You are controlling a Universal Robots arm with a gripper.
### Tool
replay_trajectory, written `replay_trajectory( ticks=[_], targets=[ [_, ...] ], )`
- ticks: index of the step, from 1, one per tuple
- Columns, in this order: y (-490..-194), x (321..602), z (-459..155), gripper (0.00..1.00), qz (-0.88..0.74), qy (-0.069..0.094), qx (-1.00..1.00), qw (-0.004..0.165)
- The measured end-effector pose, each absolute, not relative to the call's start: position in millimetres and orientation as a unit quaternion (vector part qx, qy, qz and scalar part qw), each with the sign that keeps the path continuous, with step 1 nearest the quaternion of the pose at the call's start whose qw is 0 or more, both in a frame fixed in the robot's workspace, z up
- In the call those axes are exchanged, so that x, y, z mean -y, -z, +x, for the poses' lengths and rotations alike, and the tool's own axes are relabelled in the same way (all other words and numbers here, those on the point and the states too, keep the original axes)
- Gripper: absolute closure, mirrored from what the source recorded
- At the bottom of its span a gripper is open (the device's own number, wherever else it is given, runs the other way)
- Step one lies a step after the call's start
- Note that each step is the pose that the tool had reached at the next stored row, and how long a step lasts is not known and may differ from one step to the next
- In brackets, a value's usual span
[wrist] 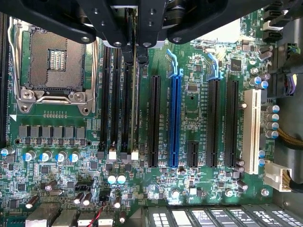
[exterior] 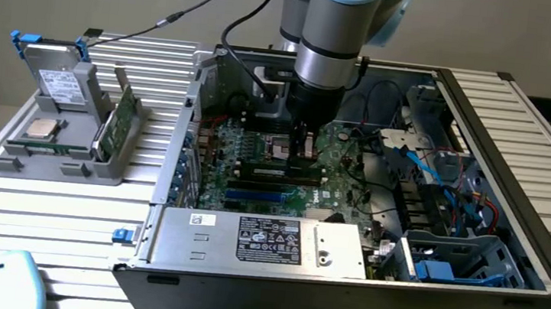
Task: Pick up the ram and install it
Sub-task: 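Insert the ram into the slot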
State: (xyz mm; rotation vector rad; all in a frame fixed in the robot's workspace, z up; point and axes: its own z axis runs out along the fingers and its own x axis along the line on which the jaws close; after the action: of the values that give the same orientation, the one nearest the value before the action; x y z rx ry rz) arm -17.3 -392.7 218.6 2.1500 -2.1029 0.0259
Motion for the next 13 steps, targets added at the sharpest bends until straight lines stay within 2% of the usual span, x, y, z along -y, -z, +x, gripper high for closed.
replay_trajectory(
  ticks=[1, 2, 3, 4, 7, 8, 13],
  targets=[
    [-218.6, 392.7, -17.3, 0.84, 0.713, -0.009, 0.698, 0.067],
    [-218.6, 392.7, -17.3, 0.72, 0.713, -0.009, 0.698, 0.067],
    [-218.6, 392.7, -17.3, 0.72, 0.713, -0.009, 0.698, 0.067],
    [-218.6, 392.7, -17.3, 0.66, 0.713, -0.009, 0.698, 0.067],
    [-218.6, 392.7, -17.3, 0.61, 0.713, -0.009, 0.698, 0.067],
    [-218.6, 392.7, -17.4, 0.54, 0.713, -0.009, 0.698, 0.067],
    [-220.5, 392.7, -26.9, 0.54, 0.713, -0.010, 0.698, 0.066]
  ],
)
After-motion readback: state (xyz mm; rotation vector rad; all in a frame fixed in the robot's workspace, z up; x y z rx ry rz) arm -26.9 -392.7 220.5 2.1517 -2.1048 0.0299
